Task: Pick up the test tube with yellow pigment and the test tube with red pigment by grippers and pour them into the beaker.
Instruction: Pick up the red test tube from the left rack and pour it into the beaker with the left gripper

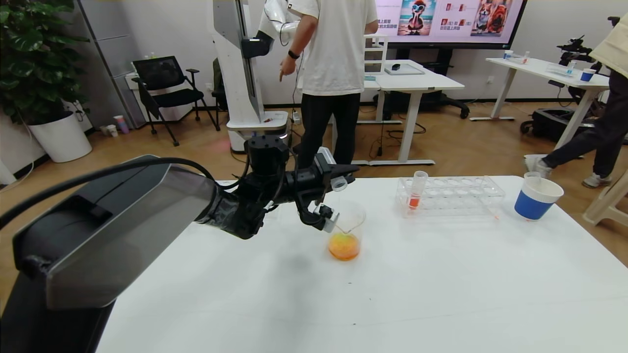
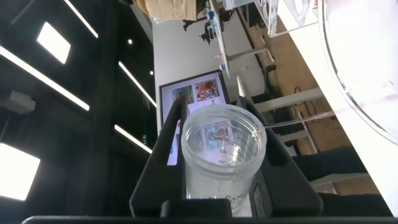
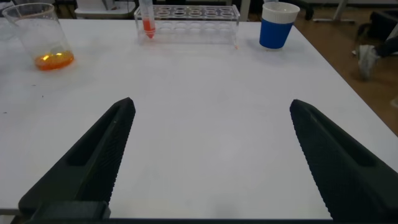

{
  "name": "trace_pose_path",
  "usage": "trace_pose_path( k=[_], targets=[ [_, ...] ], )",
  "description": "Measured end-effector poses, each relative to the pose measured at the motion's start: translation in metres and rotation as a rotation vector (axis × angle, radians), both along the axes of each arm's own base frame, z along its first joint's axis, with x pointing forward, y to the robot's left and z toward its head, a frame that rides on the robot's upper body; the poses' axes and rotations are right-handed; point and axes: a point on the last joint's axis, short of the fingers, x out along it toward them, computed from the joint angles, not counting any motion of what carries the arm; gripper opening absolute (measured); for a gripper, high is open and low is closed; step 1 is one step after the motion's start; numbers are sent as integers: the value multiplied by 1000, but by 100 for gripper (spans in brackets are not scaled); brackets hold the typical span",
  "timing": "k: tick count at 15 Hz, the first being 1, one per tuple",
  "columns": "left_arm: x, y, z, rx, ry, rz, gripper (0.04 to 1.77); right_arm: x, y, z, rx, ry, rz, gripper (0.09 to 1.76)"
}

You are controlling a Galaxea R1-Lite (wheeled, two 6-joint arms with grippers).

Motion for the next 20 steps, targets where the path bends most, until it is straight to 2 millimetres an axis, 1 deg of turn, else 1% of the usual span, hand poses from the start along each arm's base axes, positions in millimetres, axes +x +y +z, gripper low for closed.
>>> trace_pose_path(
  k=[2,4,5,7,10,12,14,16,18,20],
  targets=[
    [0,0,0,-13,31,4,54,0,0,0,0,0,0,174],
    [0,0,1,-65,135,14,54,0,0,0,0,0,0,174],
    [0,-1,2,-108,214,22,54,0,0,0,0,0,1,174],
    [0,0,5,-239,427,56,54,0,0,0,0,0,0,174],
    [1,4,17,-529,654,145,54,0,0,0,0,0,1,174],
    [-2,8,19,-753,797,232,54,0,0,0,0,0,0,174],
    [-9,9,18,-1011,944,347,54,0,0,0,0,0,0,174],
    [-19,5,25,-1254,1060,390,54,0,0,0,0,0,0,174],
    [-26,6,34,-1435,1125,426,54,0,0,0,0,0,0,174],
    [-32,10,43,-1553,1204,467,54,0,0,0,0,0,0,174]
  ],
)
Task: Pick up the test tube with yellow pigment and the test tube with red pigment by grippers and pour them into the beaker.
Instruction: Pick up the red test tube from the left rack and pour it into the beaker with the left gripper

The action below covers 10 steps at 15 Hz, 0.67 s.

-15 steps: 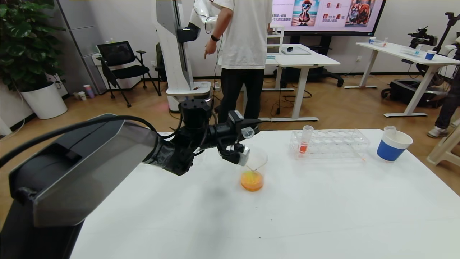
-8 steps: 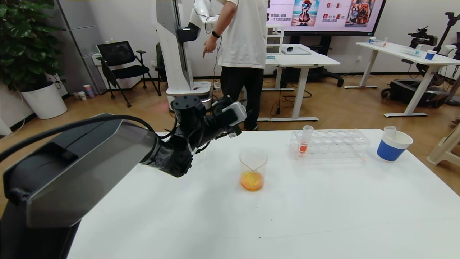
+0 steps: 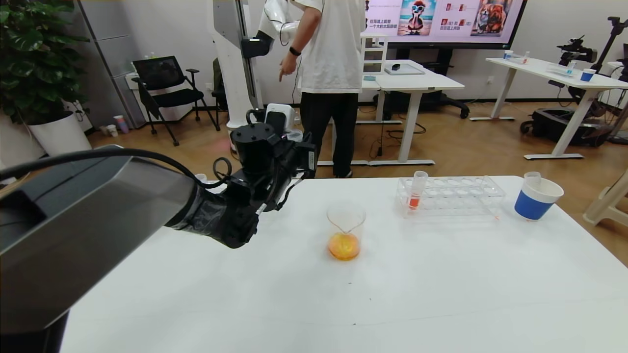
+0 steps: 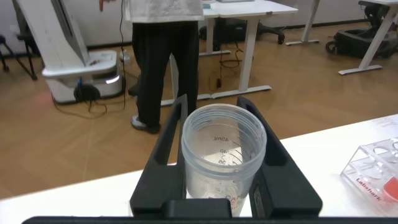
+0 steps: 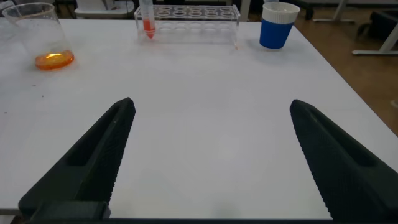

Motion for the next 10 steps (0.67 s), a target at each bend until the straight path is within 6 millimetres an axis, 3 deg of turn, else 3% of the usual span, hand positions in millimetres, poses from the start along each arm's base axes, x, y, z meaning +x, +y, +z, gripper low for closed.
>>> trace_pose_path(
  k=[5,7,10],
  targets=[
    [-18,23,19,-111,60,18,54,0,0,0,0,0,0,174],
    [-20,47,19,-107,75,37,54,0,0,0,0,0,0,174],
    [-17,107,25,-101,64,74,54,0,0,0,0,0,0,174]
  ],
)
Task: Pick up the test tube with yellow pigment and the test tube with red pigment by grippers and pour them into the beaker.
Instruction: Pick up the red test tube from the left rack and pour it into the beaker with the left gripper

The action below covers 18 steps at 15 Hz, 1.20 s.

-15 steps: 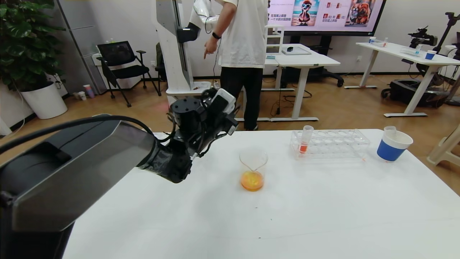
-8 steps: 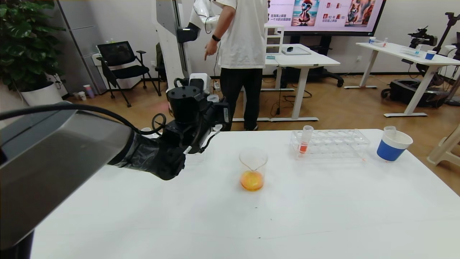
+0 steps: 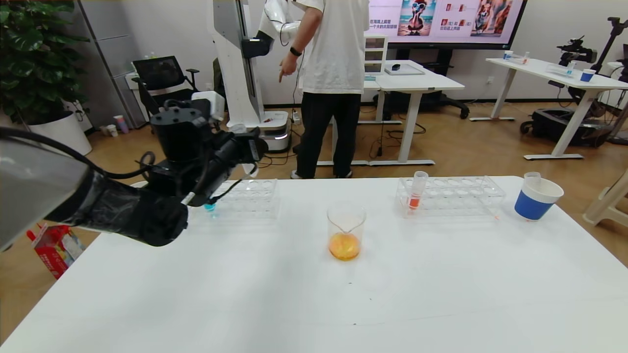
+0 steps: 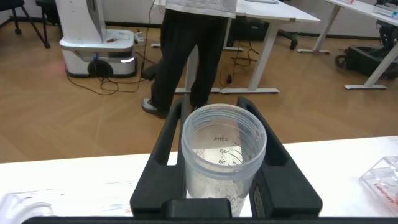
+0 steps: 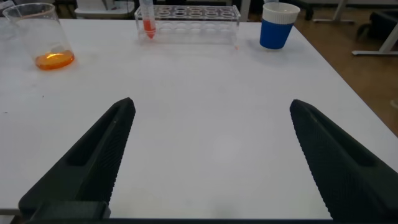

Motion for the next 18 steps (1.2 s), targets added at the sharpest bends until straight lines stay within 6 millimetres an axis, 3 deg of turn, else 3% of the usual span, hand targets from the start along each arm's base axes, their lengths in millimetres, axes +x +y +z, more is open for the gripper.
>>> trace_pose_path(
  k=[5,10,13,18],
  targets=[
    [0,120,12,15,-32,138,54,0,0,0,0,0,0,174],
    [-7,204,7,70,-23,243,54,0,0,0,0,0,-1,174],
    [-2,223,-6,96,-31,283,54,0,0,0,0,0,0,174],
    [18,231,-48,95,-4,291,54,0,0,0,0,0,0,174]
  ],
)
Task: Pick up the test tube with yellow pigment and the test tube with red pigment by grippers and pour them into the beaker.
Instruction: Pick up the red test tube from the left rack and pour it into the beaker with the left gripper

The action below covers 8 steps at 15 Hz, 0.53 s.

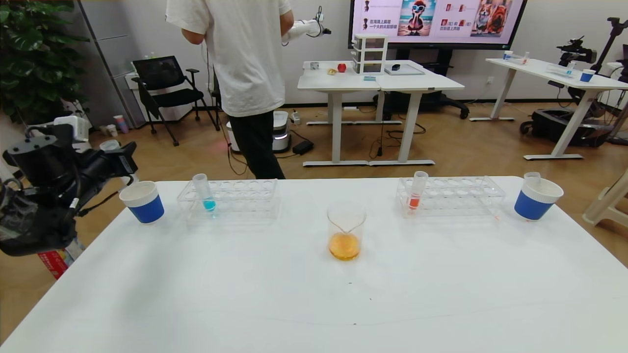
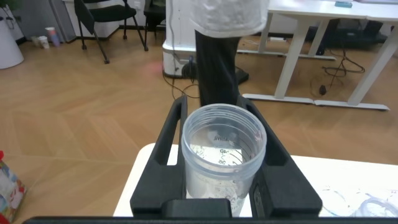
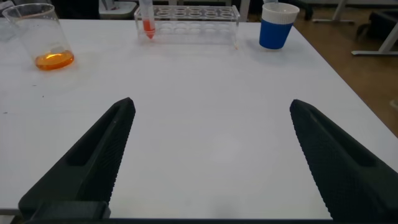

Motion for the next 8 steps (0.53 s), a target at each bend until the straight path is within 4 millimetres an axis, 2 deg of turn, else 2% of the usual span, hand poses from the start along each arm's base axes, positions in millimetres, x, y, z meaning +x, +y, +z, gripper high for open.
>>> trace_pose_path(
  k=[4,8],
  targets=[
    [18,6,-27,14,6,65,54,0,0,0,0,0,0,174],
    [25,6,-48,2,44,68,54,0,0,0,0,0,0,174]
  ],
)
